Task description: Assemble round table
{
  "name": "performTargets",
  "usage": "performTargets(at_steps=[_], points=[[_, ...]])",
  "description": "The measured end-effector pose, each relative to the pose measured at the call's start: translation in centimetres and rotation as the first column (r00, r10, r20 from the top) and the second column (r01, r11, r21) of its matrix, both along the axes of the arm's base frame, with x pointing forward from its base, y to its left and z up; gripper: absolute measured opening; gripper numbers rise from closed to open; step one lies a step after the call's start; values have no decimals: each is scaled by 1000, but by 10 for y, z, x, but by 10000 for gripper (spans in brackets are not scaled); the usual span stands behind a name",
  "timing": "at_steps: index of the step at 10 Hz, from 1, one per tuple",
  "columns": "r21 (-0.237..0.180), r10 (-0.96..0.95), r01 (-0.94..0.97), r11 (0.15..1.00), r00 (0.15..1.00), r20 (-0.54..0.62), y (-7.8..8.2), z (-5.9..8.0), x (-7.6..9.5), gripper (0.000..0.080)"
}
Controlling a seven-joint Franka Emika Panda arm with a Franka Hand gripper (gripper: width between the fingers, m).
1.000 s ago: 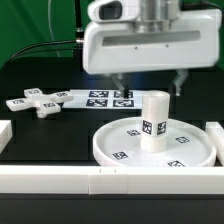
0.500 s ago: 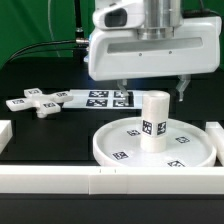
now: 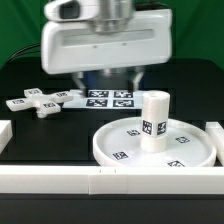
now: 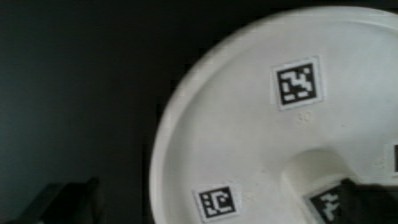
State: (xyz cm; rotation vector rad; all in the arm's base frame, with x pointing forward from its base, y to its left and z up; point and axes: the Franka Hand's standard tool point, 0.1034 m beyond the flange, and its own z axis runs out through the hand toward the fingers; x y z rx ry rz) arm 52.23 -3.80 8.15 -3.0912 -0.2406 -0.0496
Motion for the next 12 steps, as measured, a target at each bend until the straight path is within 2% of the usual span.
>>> performTargets(at_steps=[3,4,5,7,8,12], points=[[-1,30,-30,1000,1000,1,2,-1,1,649],[-4,102,-102,995,995,2,-4,-2,0,649],[-10,167,-167,986,986,3,-18,-3,-8,649],[-29,239,-239,971,971,15,-56,-11,-41,649],[-30,233,-232,972,972,12,-66,-13,-50,649],[-29,231,-231,973,973,9,-67,-14,-51,649]])
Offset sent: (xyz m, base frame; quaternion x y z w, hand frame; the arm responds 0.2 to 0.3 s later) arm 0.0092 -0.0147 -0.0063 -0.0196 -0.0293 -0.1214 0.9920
